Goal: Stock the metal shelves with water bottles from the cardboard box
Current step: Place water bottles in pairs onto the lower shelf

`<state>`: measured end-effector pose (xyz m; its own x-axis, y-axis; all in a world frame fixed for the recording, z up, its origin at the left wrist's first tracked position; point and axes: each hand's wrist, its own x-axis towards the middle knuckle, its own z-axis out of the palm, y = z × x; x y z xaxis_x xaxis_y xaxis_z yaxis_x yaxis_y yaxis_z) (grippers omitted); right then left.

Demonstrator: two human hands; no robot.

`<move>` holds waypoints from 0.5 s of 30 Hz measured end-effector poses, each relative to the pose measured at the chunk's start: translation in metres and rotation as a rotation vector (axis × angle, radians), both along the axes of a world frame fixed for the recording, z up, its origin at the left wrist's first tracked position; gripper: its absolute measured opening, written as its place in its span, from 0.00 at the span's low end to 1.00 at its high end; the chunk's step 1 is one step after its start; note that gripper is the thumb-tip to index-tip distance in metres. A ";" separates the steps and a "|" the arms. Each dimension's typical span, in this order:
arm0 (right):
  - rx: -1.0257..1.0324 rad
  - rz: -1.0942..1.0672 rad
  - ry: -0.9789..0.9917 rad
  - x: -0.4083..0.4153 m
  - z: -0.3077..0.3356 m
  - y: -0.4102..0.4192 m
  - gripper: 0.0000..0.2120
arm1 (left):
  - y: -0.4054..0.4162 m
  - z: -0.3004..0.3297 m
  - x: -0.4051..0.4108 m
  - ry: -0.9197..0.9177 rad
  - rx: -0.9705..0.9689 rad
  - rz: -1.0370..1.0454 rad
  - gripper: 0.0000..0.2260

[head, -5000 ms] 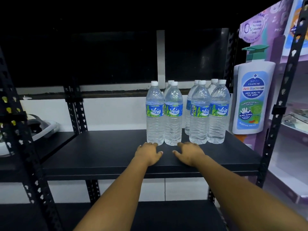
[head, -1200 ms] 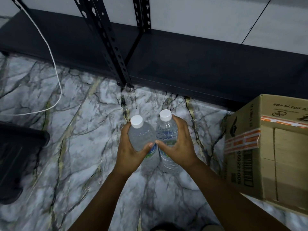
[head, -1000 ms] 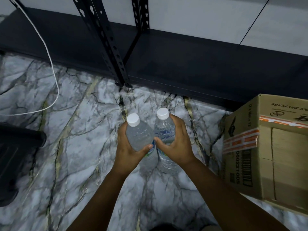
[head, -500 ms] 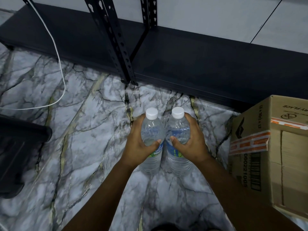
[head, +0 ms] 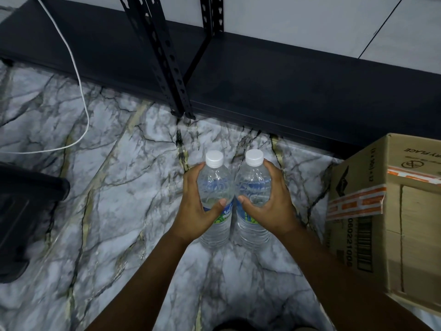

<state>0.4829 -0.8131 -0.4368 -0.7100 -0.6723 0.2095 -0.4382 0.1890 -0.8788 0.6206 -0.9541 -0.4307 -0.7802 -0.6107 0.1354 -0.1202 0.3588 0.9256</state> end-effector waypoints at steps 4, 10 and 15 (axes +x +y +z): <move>-0.002 -0.010 -0.011 -0.001 0.001 0.002 0.38 | -0.001 0.001 -0.002 -0.029 0.016 -0.004 0.35; 0.042 -0.085 -0.026 -0.002 0.000 0.003 0.38 | -0.002 -0.002 -0.005 -0.055 0.088 0.027 0.39; 0.119 -0.110 -0.212 0.000 -0.010 0.004 0.36 | 0.005 -0.002 -0.021 -0.076 0.059 0.074 0.37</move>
<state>0.4831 -0.8087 -0.4471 -0.7995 -0.6000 -0.0279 -0.2180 0.3331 -0.9174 0.5996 -0.9493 -0.4323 -0.7396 -0.6719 0.0400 -0.2146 0.2917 0.9321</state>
